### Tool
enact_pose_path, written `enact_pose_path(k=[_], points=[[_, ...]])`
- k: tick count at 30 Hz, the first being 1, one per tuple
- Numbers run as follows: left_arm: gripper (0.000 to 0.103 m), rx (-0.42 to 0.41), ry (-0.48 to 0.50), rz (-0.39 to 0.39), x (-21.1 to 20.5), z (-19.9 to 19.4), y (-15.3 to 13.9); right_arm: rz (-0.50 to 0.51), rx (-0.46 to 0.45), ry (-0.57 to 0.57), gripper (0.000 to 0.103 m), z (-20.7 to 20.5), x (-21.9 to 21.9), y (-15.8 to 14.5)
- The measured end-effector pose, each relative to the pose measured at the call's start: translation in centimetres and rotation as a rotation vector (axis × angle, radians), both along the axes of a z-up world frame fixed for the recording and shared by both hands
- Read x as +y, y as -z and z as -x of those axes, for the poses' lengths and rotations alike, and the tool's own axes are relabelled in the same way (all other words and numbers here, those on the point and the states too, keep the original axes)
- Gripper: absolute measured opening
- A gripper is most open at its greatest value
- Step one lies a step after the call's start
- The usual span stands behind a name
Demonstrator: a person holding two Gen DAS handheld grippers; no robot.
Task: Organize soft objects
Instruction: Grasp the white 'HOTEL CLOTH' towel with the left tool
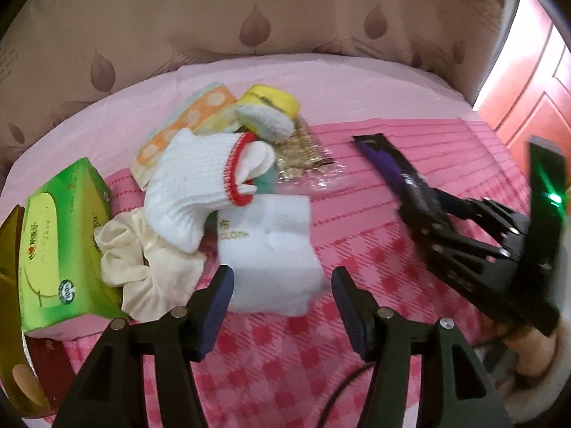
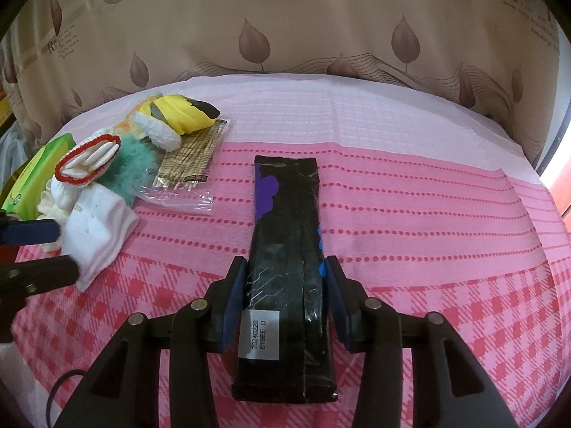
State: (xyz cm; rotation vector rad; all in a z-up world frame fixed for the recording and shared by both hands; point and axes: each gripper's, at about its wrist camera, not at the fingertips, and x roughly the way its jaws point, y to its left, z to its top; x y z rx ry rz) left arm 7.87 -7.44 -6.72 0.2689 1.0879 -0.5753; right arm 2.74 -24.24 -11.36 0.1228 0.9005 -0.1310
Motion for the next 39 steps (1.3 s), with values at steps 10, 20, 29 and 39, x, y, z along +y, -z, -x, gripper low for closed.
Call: enact_pose_path(k=[10, 20, 29, 39], points=[[0.062, 0.023, -0.055, -0.042, -0.6, -2.5, 2.7, -0.006, -0.001, -0.002, 0.044, 0.0, 0.1, 0.2], [0.031, 0.034, -0.060, 0.032, 0.7, -2.0, 2.5, -0.004, 0.001, -0.003, 0.045, 0.0, 0.1, 0.1], [0.030, 0.023, -0.043, 0.033, 0.9, -0.6, 1.7, -0.004, 0.001, -0.002, 0.045, 0.0, 0.2, 0.1], [0.030, -0.023, -0.019, 0.042, 1.5, 1.3, -0.6, -0.004, 0.001, -0.002, 0.045, 0.0, 0.2, 0.1]])
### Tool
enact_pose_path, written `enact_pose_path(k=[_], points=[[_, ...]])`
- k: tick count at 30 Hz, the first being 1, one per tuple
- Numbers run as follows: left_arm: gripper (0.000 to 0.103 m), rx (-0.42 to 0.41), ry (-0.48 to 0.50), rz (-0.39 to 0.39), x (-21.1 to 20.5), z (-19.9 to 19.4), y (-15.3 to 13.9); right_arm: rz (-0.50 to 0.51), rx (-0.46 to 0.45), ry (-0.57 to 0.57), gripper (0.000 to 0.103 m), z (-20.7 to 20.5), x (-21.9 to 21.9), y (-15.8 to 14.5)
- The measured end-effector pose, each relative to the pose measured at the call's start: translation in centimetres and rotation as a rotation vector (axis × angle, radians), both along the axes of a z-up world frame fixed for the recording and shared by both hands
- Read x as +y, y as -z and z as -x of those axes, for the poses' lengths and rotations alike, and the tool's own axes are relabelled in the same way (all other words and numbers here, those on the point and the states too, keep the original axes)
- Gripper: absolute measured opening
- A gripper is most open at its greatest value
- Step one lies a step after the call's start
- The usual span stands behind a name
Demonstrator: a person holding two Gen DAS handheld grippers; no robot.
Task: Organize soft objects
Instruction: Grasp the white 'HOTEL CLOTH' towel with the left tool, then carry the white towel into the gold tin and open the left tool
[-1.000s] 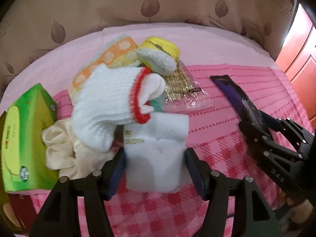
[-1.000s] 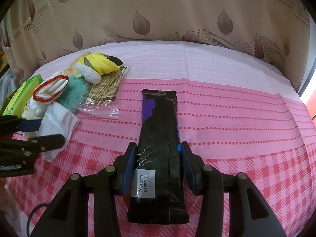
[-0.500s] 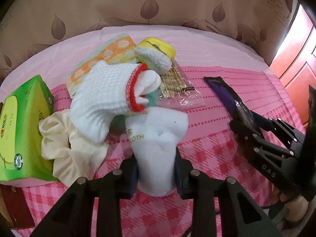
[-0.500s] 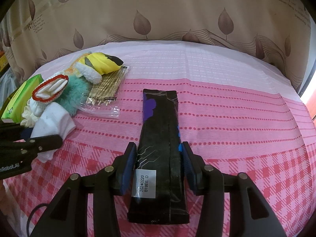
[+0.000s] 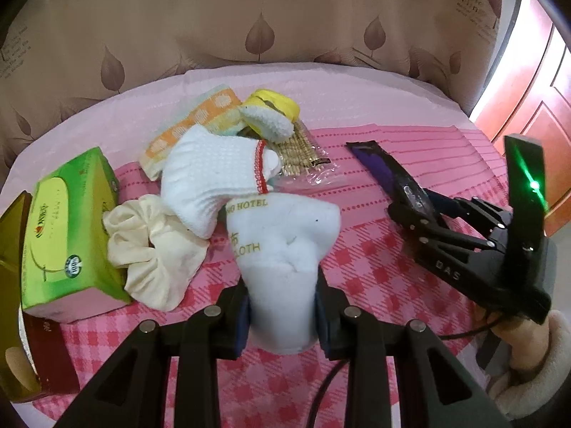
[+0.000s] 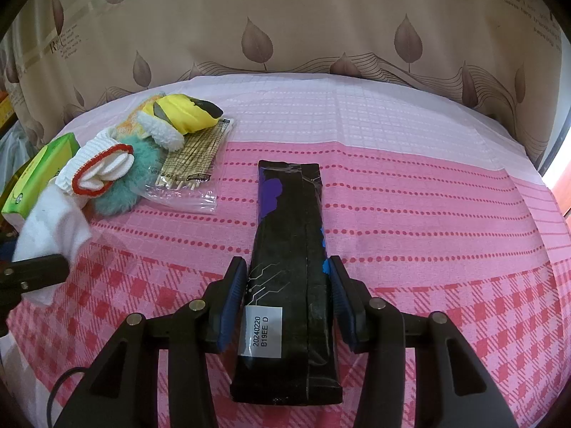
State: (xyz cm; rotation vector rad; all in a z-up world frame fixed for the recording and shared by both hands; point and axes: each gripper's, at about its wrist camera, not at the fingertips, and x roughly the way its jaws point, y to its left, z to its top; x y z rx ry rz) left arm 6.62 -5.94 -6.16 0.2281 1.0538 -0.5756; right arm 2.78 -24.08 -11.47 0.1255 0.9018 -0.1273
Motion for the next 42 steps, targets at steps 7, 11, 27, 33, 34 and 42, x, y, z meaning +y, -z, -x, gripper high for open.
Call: enact_pose_path(k=[7, 11, 27, 33, 34, 42], points=[[0.030, -0.020, 0.011, 0.003, 0.4, 1.0, -1.2, 0.000, 0.000, 0.000, 0.045, 0.0, 0.0, 0.0], [0.030, -0.036, 0.007, 0.011, 1.0, 1.4, -2.2, 0.000, 0.000, 0.000, 0.045, 0.0, 0.0, 0.0], [0.030, -0.117, -0.145, -0.011, 8.3, -0.3, -5.1, 0.001, 0.001, 0.001, 0.045, 0.0, 0.0, 0.1], [0.030, -0.146, -0.215, -0.024, 11.6, -1.2, -6.0, 0.002, 0.001, 0.001, 0.045, 0.0, 0.1, 0.1], [0.030, -0.148, -0.227, -0.026, 12.0, -1.4, -6.0, 0.002, 0.001, 0.001, 0.045, 0.0, 0.1, 0.1], [0.030, -0.157, -0.322, -0.052, 16.1, -2.6, -6.1, 0.003, 0.001, 0.002, 0.045, -0.2, 0.1, 0.2]])
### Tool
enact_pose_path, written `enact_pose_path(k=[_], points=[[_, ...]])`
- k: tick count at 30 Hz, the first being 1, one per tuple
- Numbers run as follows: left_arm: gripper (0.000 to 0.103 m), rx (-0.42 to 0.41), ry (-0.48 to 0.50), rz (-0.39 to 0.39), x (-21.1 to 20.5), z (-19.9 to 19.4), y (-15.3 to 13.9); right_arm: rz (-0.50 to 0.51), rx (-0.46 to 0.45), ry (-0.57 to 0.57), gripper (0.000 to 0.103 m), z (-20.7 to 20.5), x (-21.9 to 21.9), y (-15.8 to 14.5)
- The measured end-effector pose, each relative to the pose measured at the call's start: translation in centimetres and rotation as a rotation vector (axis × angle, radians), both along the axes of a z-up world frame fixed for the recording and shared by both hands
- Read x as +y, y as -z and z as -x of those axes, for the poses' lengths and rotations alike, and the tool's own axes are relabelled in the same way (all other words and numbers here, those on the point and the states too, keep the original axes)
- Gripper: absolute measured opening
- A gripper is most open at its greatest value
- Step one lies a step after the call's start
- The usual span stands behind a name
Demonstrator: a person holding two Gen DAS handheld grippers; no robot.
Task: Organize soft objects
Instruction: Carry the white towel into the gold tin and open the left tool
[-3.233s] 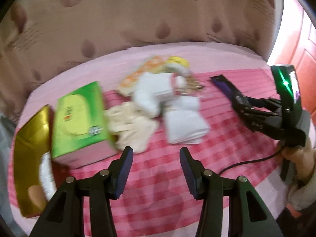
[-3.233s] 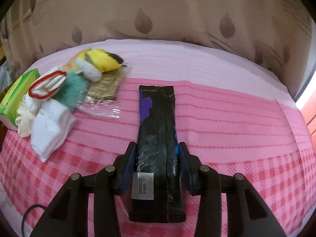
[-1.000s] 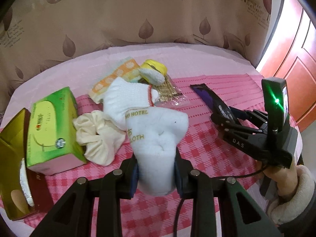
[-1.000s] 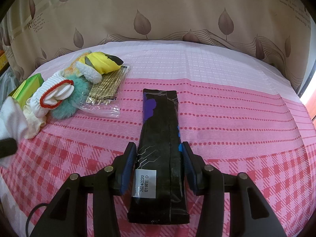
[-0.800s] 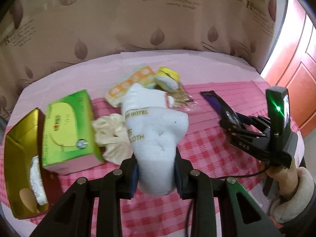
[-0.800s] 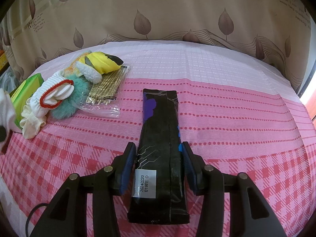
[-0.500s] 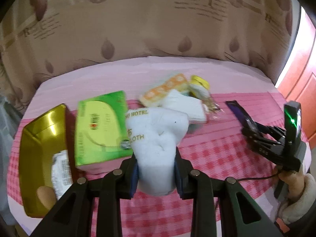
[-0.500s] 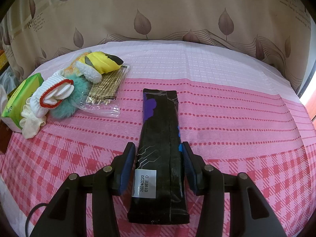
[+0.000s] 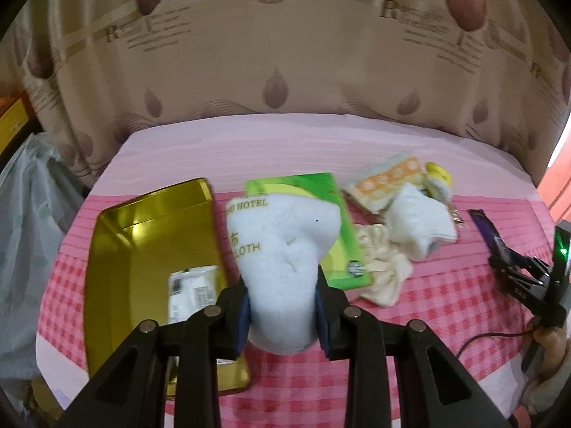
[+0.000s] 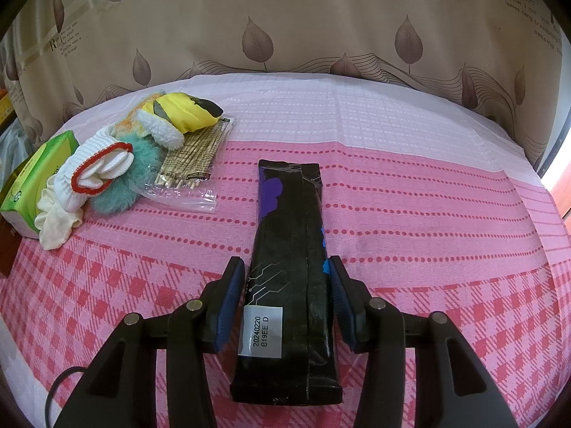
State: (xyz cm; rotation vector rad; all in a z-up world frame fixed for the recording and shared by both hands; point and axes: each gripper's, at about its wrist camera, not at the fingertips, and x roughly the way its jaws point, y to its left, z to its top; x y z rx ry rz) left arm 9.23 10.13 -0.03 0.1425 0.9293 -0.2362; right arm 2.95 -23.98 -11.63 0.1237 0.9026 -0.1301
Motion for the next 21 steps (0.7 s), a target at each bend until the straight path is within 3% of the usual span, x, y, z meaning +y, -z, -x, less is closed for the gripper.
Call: enact_pose_path(k=[21], points=[[0.030, 0.024, -0.239, -0.070, 10.6, -5.6, 1.9, 0.010, 0.003, 0.001, 0.045, 0.1, 0.2, 0.1]])
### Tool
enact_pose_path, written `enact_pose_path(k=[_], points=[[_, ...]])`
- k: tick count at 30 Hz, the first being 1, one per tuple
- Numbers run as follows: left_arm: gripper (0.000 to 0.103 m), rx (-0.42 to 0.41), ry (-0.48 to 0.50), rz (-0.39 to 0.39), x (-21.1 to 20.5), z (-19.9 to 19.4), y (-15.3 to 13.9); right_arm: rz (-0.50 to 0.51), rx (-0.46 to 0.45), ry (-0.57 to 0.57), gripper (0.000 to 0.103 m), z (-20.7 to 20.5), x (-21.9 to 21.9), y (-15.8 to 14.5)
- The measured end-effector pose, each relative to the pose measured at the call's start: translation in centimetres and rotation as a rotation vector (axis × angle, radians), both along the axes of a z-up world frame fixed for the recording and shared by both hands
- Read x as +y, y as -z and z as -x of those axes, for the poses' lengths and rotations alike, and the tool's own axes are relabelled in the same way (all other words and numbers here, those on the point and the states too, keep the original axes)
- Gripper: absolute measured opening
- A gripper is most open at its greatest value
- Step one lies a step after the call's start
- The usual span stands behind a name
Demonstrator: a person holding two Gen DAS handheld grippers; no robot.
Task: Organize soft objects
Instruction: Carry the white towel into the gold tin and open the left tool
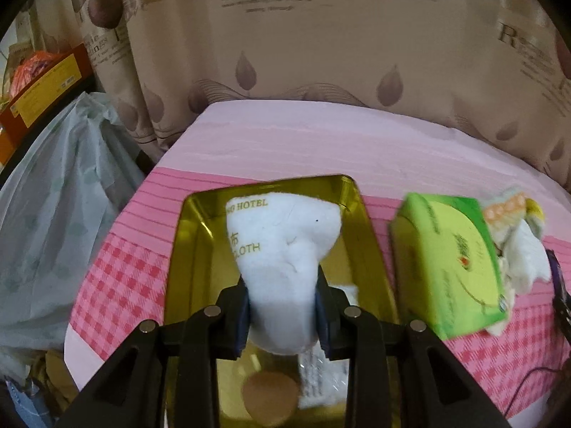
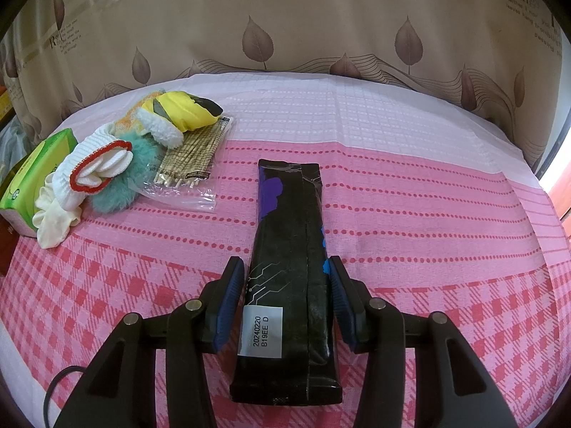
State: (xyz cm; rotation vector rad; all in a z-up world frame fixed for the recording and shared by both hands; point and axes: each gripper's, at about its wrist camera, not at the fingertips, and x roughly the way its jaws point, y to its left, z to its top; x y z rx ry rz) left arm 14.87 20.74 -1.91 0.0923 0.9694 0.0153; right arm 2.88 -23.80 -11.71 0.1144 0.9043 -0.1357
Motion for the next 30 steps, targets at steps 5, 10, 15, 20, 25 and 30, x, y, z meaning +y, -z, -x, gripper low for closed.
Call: enact_pose_path(k=[5, 10, 15, 20, 25, 30], points=[[0.030, 0.031, -0.019, -0.018, 1.2, -2.3, 1.0, 0.001, 0.000, 0.000, 0.045, 0.0, 0.0, 0.0], [0.032, 0.083, -0.052, -0.020, 2.3, -3.9, 2.6, 0.001, 0.000, -0.001, 0.046, 0.0, 0.0, 0.0], [0.034, 0.120, -0.074, -0.043, 3.2, -4.6, 3.9, 0.004, 0.001, -0.003, 0.048, 0.0, 0.0, 0.0], [0.044, 0.144, -0.088, -0.062, 3.5, -4.7, 4.7, 0.006, 0.002, -0.004, 0.048, 0.0, 0.0, 0.0], [0.048, 0.169, -0.098, -0.055, 3.6, -4.9, 5.0, 0.007, 0.003, -0.004, 0.048, 0.0, 0.0, 0.0], [0.055, 0.169, -0.092, -0.054, 3.5, -4.9, 4.9, 0.008, 0.004, -0.005, 0.049, -0.1, 0.0, 0.1]])
